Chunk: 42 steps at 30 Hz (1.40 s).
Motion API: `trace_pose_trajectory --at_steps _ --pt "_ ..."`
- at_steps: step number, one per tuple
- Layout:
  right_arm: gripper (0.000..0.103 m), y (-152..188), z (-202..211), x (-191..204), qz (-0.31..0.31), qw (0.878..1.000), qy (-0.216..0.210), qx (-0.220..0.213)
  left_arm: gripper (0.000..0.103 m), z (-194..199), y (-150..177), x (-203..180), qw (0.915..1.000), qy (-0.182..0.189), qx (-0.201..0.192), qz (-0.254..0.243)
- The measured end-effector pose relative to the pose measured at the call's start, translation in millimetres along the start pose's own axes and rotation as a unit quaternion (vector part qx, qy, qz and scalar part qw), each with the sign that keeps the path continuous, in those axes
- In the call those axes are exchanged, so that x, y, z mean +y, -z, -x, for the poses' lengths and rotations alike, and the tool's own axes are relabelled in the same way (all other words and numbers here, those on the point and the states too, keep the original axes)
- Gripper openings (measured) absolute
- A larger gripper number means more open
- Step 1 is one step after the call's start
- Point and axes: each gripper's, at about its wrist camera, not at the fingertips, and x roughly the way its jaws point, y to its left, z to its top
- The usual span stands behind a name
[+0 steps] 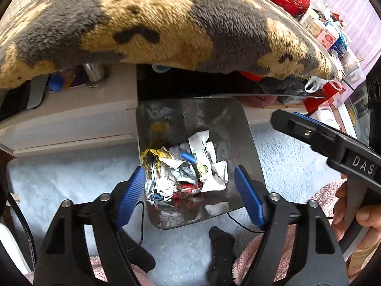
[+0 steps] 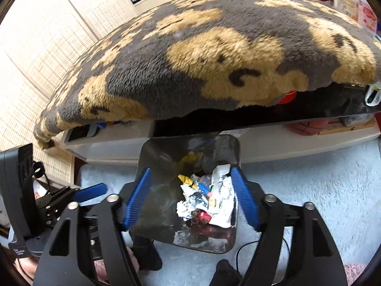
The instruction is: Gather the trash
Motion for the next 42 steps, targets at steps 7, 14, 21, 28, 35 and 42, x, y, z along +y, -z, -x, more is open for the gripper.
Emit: trace_pose_trajectory --at_steps 7,14,21,28,35,42 --pt "0.092 -5 20 -6 -0.007 1.0 0.02 -0.022 0.087 22 -6 -3 0.9996 -0.008 -0.025 -0.003" --pt "0.099 -8 48 -7 -0.007 0.999 0.031 -0.045 0.092 53 -14 -10 0.998 -0.016 -0.06 -0.014" --pt "0.1 -14 97 8 0.02 0.994 0.048 -0.096 0.095 107 -21 -18 0.9911 -0.031 -0.128 -0.017" --pt "0.1 -9 153 29 0.051 0.975 0.106 -0.19 0.095 159 -19 -25 0.9817 -0.034 -0.184 -0.034" --pt "0.1 0 197 37 0.062 0.949 0.135 -0.278 0.095 199 -13 -35 0.9646 -0.061 -0.254 -0.038" --pt "0.1 4 224 45 0.068 0.933 0.134 -0.328 0.095 231 -14 -43 0.9468 -0.055 -0.315 -0.037"
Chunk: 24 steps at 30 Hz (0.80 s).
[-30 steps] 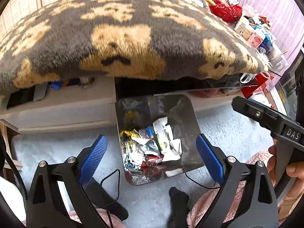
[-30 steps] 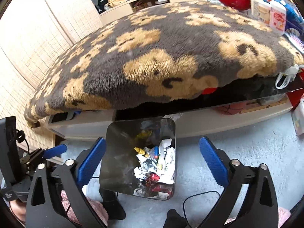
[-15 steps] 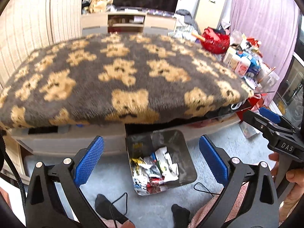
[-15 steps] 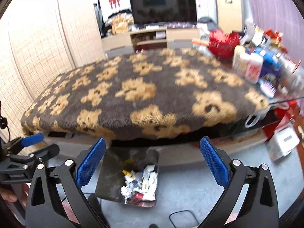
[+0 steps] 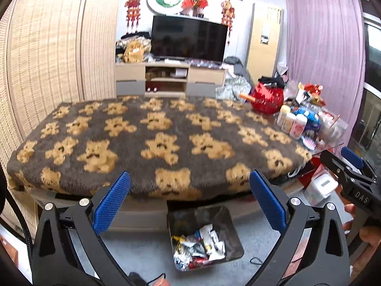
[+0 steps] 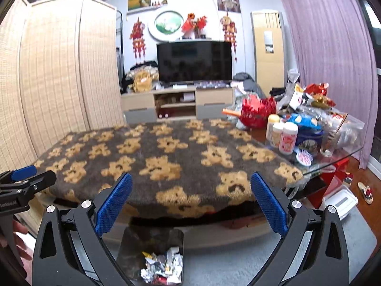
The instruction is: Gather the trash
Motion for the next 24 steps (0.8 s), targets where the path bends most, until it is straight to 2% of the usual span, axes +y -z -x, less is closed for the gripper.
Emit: trace_pose_trajectory --at_steps 6,15,24 --pt "0.1 -7 14 6 0.017 0.999 0.012 -0.031 0.095 7 -8 -1 0.9991 -0.035 -0.022 -0.012" --pt "0.1 -13 20 11 0.017 0.999 0.015 -0.047 0.095 11 -12 -1 0.999 -0.03 -0.029 -0.018" --pt "0.1 -14 18 12 0.016 0.999 0.019 -0.045 0.095 9 -12 -5 0.9991 -0.026 -0.028 -0.021"
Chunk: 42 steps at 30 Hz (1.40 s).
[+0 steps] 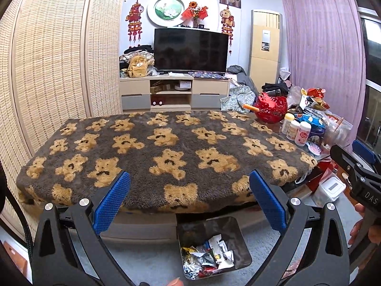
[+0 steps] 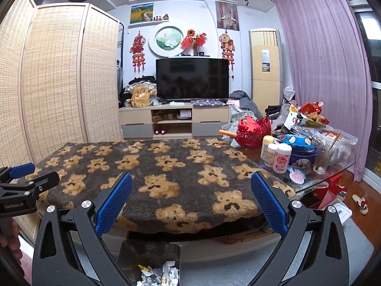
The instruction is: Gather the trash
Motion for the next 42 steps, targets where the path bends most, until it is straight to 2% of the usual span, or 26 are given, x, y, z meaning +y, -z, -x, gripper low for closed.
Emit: trace_pose_trajectory --at_steps 42 --pt "0.1 -0.7 2.0 0.5 -0.009 1.0 0.003 -0.003 0.095 0.5 -8.0 0.2 0.9999 -0.012 -0.003 -0.007"
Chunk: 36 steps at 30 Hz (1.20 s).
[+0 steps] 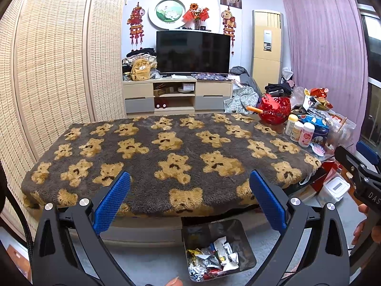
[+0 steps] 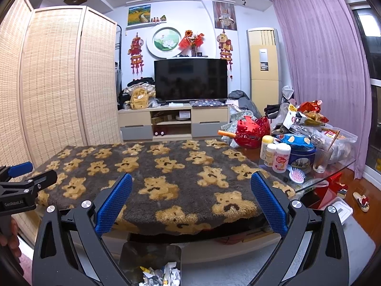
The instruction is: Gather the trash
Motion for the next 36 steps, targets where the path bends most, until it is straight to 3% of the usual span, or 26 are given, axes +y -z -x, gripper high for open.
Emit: trace_pose_trajectory --at_steps 21,27,36 --pt "0.1 1 -6 -3 -0.004 1.0 0.003 0.013 0.095 -3 -1 2 0.9998 -0.011 -0.001 -0.019" --pt "0.1 3 -10 -5 -0.007 1.0 -0.004 0.021 0.095 -6 -1 7 0.9998 -0.004 0.012 0.012" --pt "0.1 1 -21 -19 -0.031 0.999 -0.016 0.038 0.094 3 -4 6 0.9997 -0.007 -0.019 0.015"
